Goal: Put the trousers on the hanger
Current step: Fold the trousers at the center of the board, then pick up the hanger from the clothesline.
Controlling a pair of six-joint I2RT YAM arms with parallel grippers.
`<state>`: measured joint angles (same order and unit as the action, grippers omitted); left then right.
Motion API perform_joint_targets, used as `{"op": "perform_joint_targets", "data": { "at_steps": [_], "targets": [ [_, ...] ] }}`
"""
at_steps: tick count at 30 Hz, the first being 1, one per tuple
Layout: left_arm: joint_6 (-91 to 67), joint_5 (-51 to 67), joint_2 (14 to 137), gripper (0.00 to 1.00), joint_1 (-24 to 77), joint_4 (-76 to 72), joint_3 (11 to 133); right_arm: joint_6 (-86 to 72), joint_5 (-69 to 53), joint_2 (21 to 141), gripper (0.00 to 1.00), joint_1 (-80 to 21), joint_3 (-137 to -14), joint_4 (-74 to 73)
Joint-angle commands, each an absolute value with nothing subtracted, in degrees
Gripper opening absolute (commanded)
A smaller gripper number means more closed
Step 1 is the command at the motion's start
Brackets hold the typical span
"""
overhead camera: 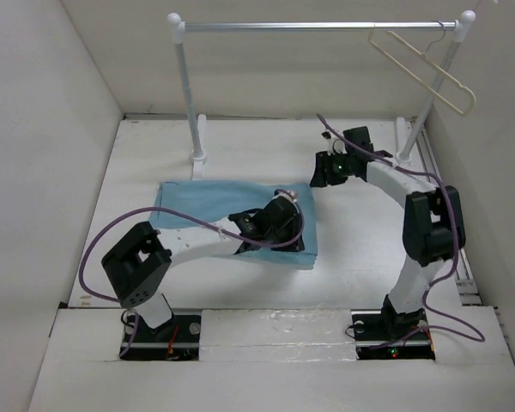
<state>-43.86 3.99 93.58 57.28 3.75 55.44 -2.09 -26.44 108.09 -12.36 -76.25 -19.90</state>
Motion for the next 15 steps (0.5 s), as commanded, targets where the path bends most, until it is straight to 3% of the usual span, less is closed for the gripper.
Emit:
{"op": "perform_joint_targets", "data": {
  "at_steps": [1, 3, 5, 6, 10, 12, 13, 14, 15],
  "targets": [
    [-40.18, -2.17, 86.4, 0.34, 57.48, 6.59, 64.5, 4.03, -24.53, 97.05, 0.5, -14.41, -77.26, -26.26],
    [-39.12, -3.95, 84.74, 0.26, 57.48, 7.82, 67.4, 5.27, -23.82, 90.55, 0.46, -15.73, -77.6, -30.73],
    [-37.54, -5.36, 83.42, 0.13, 56.17, 7.39, 68.11, 6.32, -24.08, 86.16, 0.18, -16.87, -79.18, -32.78],
    [-36.92, -5.45, 82.1, 0.0, 55.47, 7.03, 68.12, 6.59, -24.43, 81.26, 0.0, -16.87, -81.54, -32.35],
    [-33.49, -5.18, 81.12, 0.0, 53.7, 6.06, 69.16, 9.21, -18.2, 73.74, 0.0, -13.64, -91.91, -30.93],
    [-31.64, -4.92, 81.91, 0.0, 53.7, 7.29, 70.92, 11.24, -17.32, 75.22, 0.0, -6.09, -98.4, -34.6],
    [-31.12, -3.53, 82.0, 0.0, 53.7, 7.47, 71.1, 14.47, -20.97, 80.89, 0.01, 0.2, -109.92, -38.2],
    [-31.11, -3.52, 82.0, 0.0, 53.7, 7.47, 71.1, 14.5, -21.01, 80.95, 0.01, 3.13, -110.04, -38.23],
    [-31.11, -2.73, 80.87, 0.0, 53.7, 7.04, 69.89, 15.89, -20.57, 84.69, 0.4, 7.86, -117.35, -43.54]
  ]
}}
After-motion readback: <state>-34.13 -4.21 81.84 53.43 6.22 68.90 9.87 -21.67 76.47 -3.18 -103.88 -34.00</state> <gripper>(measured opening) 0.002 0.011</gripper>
